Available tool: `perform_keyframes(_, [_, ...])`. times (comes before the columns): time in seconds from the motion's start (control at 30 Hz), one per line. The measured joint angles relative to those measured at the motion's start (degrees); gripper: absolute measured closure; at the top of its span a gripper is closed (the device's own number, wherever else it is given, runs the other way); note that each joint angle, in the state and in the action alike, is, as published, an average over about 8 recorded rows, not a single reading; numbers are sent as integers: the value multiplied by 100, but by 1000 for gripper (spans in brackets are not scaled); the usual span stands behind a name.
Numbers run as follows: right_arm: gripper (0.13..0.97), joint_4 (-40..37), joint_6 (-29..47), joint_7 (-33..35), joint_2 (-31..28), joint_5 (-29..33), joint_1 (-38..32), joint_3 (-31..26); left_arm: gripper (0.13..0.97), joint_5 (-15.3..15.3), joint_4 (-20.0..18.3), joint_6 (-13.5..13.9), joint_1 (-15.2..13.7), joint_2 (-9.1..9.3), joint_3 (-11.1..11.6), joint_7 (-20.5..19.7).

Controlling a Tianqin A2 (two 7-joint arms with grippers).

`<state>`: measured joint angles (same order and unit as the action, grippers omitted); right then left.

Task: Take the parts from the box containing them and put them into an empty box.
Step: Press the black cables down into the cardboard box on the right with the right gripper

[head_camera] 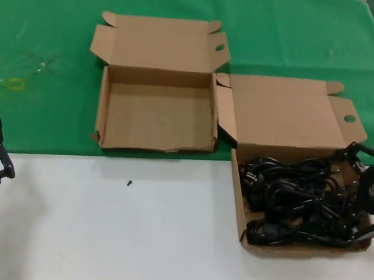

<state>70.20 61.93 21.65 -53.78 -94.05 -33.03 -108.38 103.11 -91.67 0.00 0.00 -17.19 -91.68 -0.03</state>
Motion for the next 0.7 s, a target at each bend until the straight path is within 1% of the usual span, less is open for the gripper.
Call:
perform_keyframes(0.2, [318,-2,-74,47,39,21,52,22,955,0,0,0,0,0,0,0])
perform_keyframes(0.33, [318,0,-108,61,57,30,72,34,955,0,0,0,0,0,0,0])
perform_keyframes(0.6, [516,-46,-148,76,90,69,48,37,955,0,0,0,0,0,0,0])
perform_keyframes(0.63, [516,-51,-151,76,93,73,44,37,955,0,0,0,0,0,0,0])
perform_keyframes(0.7, [569,-58,-155,73,97,80,38,36,955,0,0,0,0,0,0,0])
